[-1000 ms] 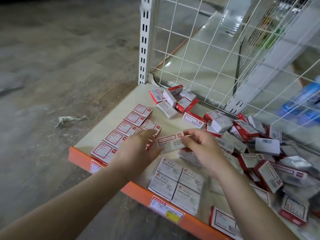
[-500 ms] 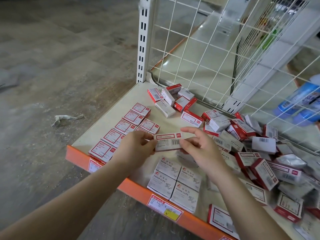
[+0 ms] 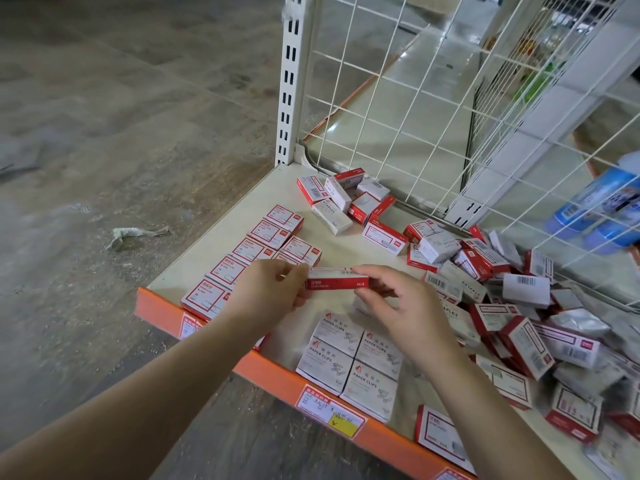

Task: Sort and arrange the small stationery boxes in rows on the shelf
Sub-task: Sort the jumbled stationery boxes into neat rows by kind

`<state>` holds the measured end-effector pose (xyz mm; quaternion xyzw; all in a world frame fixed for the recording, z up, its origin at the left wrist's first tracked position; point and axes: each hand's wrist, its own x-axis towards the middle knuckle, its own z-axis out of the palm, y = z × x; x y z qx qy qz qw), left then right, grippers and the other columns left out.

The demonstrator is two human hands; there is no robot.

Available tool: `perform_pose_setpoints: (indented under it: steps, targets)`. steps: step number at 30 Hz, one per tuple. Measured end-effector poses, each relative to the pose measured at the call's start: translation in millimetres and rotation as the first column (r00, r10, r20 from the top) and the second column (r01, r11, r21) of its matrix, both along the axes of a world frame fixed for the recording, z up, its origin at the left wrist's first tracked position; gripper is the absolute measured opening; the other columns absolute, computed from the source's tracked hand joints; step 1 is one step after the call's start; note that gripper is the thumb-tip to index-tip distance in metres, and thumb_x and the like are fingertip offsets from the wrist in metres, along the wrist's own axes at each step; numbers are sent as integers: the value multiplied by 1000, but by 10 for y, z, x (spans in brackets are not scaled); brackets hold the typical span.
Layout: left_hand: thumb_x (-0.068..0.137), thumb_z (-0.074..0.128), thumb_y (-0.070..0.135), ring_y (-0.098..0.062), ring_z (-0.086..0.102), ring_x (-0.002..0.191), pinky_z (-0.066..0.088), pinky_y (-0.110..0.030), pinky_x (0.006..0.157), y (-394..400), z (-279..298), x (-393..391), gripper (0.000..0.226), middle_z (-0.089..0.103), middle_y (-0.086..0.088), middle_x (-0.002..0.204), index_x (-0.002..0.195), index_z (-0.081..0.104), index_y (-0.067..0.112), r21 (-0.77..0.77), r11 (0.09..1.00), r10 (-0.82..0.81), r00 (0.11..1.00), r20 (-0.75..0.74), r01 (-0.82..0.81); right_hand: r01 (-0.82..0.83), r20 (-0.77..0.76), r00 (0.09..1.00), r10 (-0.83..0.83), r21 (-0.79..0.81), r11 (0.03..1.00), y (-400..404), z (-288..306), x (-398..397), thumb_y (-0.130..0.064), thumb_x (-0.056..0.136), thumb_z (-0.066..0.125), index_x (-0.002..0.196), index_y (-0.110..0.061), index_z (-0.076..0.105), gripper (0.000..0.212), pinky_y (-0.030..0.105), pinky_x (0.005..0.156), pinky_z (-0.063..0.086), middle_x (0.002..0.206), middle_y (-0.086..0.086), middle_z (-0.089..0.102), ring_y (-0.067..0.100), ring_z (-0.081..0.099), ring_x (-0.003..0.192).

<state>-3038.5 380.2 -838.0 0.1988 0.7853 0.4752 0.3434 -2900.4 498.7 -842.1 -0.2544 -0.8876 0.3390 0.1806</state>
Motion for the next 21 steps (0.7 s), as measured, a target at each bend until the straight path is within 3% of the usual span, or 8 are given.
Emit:
perform_pose_setpoints:
  steps: [4,7,10,13,16,19,21]
  targets:
    - [95,46,32,-25,65,84,53,-42,84,-21,4,17,28,70,-5,88,92,69,16,14,1000,8,997,-70,-7,0,-11,1000,0,-30,1000,5,38,7,-20,89,60,112,-21,65,24,3,68,43,80,-24,62,-13,58,81]
    - [95,46,16,-17,62,99,49,-41,93,-62,5,39,28,66,5,109,116,62,26,56,992,-107,991,-84,112,-2,18,1000,4,-90,996,-12,49,18,-22,90,58,106,-29,64,18,3,65,42,80,-21,64,-13,58,80]
    - [93,47,7,-9,59,106,49,-35,95,-78,-5,50,39,61,13,116,126,56,26,50,975,-204,964,-171,215,27,19,1000,-24,-164,986,-15,34,31,-23,90,57,103,-27,64,15,5,64,45,79,-14,66,-9,59,77]
    - [93,52,14,-8,61,99,50,-32,92,-88,-5,57,30,65,11,109,121,59,24,43,978,-192,963,-187,203,44,14,999,-41,-236,971,-9,29,35,-24,90,56,94,-26,66,11,10,63,47,73,-9,65,0,60,72]
    - [94,50,20,-5,60,89,51,-20,81,-89,-9,65,27,66,8,108,119,59,20,7,979,-196,952,-234,203,42,42,999,-32,-249,968,0,17,32,-26,91,55,89,-31,65,12,10,65,48,80,-12,67,-3,60,77]
    - [95,49,21,3,55,75,48,-12,69,-71,-19,76,24,64,9,102,115,62,16,-17,981,-193,947,-255,195,62,70,997,-43,-298,953,-1,8,32,-30,92,54,99,-29,66,14,6,64,44,85,-14,66,-9,60,78]
    - [95,48,22,-3,60,75,51,-16,69,-58,-39,83,24,63,9,93,112,64,15,-37,983,-183,950,-253,179,80,107,993,-46,-340,937,-22,13,30,-32,89,58,113,-31,61,24,5,62,44,88,-16,64,-10,59,79]
